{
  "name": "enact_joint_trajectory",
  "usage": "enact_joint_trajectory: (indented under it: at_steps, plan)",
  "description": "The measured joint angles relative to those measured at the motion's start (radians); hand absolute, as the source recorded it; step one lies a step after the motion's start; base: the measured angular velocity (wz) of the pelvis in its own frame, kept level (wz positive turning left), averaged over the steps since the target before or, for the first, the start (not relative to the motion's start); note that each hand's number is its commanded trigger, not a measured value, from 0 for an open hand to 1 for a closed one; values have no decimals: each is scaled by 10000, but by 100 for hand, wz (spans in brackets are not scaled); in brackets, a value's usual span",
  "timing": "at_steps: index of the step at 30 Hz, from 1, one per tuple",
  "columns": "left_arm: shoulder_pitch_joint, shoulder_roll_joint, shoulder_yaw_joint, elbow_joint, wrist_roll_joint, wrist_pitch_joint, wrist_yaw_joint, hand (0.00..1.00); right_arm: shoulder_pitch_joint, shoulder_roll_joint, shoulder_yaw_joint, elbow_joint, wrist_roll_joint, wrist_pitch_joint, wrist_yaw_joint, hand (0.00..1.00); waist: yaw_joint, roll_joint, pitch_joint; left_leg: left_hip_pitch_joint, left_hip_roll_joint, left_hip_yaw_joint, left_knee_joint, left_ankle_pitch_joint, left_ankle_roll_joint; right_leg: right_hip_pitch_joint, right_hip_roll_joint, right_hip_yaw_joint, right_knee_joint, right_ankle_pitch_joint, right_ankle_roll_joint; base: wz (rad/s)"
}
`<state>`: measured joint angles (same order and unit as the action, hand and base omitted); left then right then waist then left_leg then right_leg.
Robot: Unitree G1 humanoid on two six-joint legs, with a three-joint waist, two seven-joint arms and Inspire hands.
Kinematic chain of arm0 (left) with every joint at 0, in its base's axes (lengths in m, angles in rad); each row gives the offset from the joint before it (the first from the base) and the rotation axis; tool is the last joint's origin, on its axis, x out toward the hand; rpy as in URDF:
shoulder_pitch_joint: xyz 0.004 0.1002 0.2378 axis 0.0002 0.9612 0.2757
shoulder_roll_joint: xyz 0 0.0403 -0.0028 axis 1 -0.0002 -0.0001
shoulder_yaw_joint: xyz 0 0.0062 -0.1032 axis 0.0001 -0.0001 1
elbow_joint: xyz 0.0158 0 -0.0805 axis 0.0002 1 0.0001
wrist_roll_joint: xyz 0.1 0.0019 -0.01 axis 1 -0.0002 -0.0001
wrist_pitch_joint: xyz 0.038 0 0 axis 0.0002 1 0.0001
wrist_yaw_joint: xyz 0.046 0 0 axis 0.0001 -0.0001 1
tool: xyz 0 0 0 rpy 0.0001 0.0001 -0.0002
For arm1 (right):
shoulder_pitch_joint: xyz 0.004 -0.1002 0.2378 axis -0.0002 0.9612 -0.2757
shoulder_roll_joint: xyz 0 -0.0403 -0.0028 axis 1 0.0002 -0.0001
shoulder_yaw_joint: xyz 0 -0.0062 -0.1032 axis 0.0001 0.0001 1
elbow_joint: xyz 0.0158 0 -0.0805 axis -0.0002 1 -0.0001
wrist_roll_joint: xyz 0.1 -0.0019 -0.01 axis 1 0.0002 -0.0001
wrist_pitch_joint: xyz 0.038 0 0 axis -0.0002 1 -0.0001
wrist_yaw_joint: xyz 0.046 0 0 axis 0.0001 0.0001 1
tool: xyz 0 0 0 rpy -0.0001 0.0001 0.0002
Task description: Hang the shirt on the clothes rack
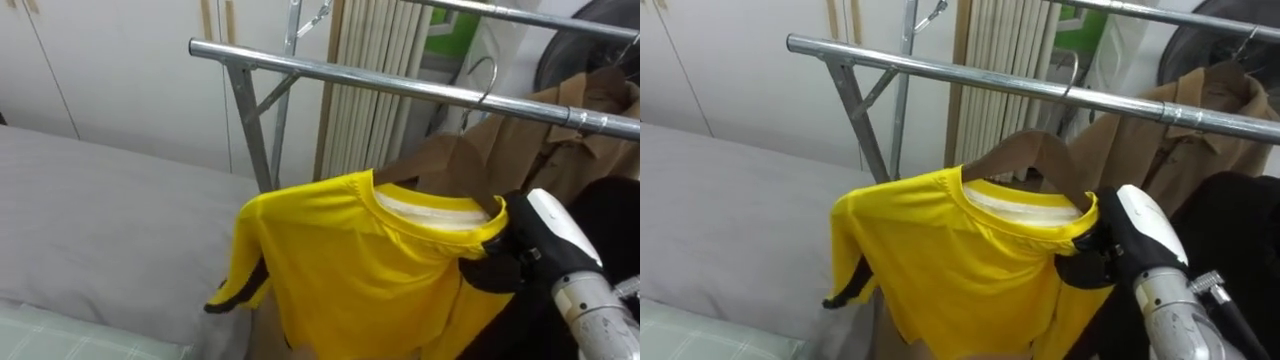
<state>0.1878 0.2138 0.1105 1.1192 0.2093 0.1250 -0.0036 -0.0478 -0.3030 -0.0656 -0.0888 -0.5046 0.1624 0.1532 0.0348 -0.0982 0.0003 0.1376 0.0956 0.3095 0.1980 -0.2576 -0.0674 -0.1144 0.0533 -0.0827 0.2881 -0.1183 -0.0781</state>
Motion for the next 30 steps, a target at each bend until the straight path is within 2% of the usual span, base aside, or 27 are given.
enact_joint_trajectory:
  at_steps: [3, 7, 9, 15, 23, 30]
  plan:
    - [52, 1, 67, 9, 0, 6, -7, 0, -120, -52, 0, 89, 78, 0, 0, 100, 48, -1, 1, 53, -14, -332, -4, 1, 2, 136, 3, -75, -133, 55, 12, 7]
    - [28, -2, 78, 6, -2, 18, -66, 0, -184, -115, 1, 253, 72, 0, 22, 100, 262, -1, 12, 7, -41, -500, -2, -1, 6, 134, -7, -76, -145, 51, 17, 2]
    - [-6, -3, 79, 1, -1, 56, -89, 0, -593, -150, 1, 856, 78, 26, 27, 100, 268, -1, 25, -70, -50, -667, -3, -17, 33, 77, -14, -128, -145, 48, 20, 11]
    - [3, -4, 80, -8, -2, 163, -137, 0, -1673, -315, -8, 2471, 516, 35, -32, 100, 267, 13, 31, -126, -41, -755, 16, -16, 33, 83, -12, -173, -165, 50, 12, 7]
    - [17, -7, 153, -432, 4, 208, -286, 0, -1763, -536, -30, 2908, 1405, 33, -118, 100, 292, 32, 19, -253, -33, -937, 51, -10, 43, 79, -139, -455, -195, 60, 4, 5]
    - [10, -85, 367, -792, 0, 206, -332, 0, -2153, -596, -431, 4344, 2591, -46, 43, 100, 245, 66, -3, -209, -32, -1205, 10, 0, 57, 277, -167, -703, -335, 61, 6, 10]
